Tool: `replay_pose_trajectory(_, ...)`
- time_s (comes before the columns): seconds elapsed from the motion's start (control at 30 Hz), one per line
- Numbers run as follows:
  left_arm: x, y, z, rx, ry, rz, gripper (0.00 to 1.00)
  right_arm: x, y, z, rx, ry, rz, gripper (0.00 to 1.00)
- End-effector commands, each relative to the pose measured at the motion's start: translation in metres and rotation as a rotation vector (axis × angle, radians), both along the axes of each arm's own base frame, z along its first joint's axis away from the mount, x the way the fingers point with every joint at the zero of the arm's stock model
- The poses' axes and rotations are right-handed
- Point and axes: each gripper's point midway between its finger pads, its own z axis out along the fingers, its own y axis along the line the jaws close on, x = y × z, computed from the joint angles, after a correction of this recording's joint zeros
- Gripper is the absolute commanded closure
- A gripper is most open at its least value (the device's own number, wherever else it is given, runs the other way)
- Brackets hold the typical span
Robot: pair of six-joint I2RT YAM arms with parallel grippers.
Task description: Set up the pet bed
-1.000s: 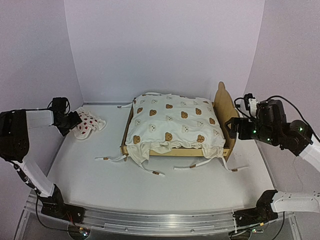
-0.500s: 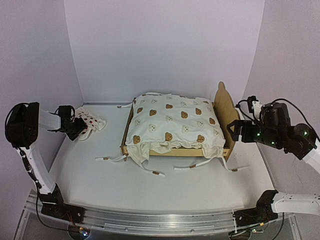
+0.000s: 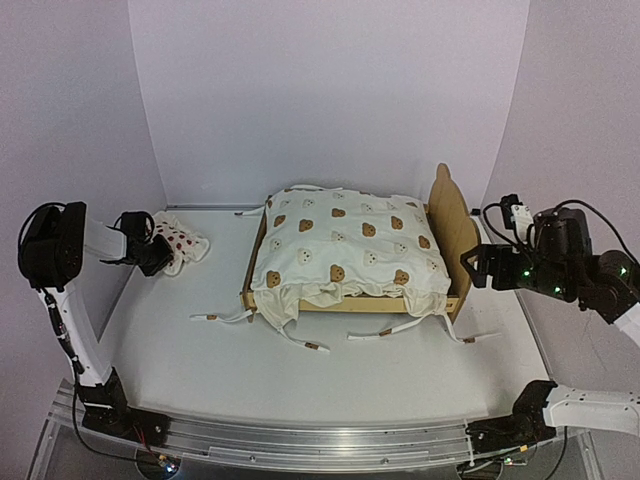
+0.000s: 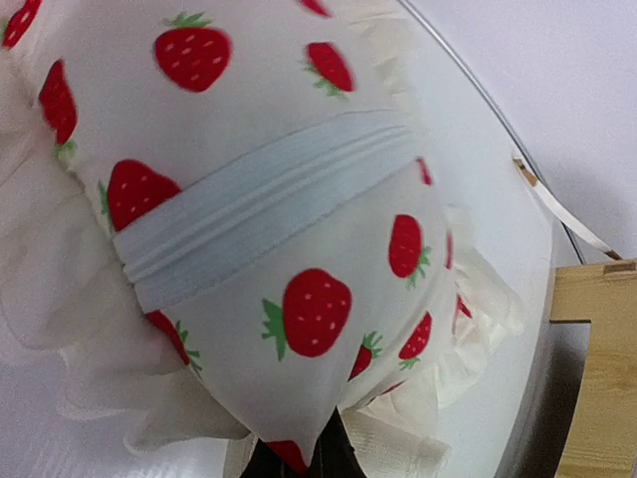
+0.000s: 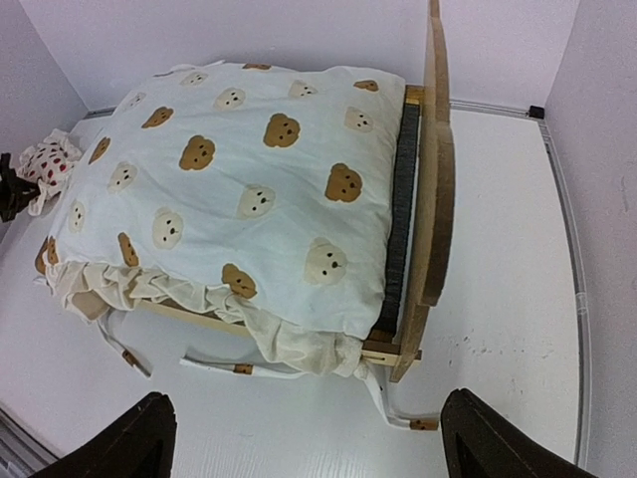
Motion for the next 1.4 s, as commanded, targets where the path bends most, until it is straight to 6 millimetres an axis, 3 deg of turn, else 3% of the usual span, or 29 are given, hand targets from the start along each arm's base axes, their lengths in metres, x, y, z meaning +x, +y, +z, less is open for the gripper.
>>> replay_pose_trajectory(0.0,0.0,-0.033,0.069,0.064,-0.168,-0.124,1.0,-0.002,0.029,0.023,0.06,0.011,0.135,0.09)
replay_pose_trajectory(0.13,-0.019,-0.079,0.096,0.095,-0.222,-0.236,1.0,0.0,0.053,0.033,0.104,0.044,0.221,0.11)
replay_pose_trajectory(0.4,-0.059,-0.143,0.158,0.204,-0.304,-0.383,1.0,0.008,0.104,0.044,0.192,0.132,0.374,0.12)
replay_pose_trajectory(0.67,-0.107,-0.224,0.213,0.261,-0.452,-0.657,1.0,0.026,0.151,0.038,0.257,0.247,0.457,0.06)
replay_pose_trajectory(0.9,-0.155,-0.287,0.239,0.219,-0.553,-0.916,1.0,0.033,0.189,0.047,0.359,0.326,0.556,0.02)
replay_pose_trajectory(1.1,-0.194,-0.333,0.242,0.181,-0.59,-1.099,1.0,0.052,0.212,0.039,0.399,0.367,0.552,0.02)
replay_pose_trajectory(1.37,-0.234,-0.372,0.247,0.145,-0.647,-1.242,1.0,0.084,0.232,0.03,0.421,0.371,0.503,0.02)
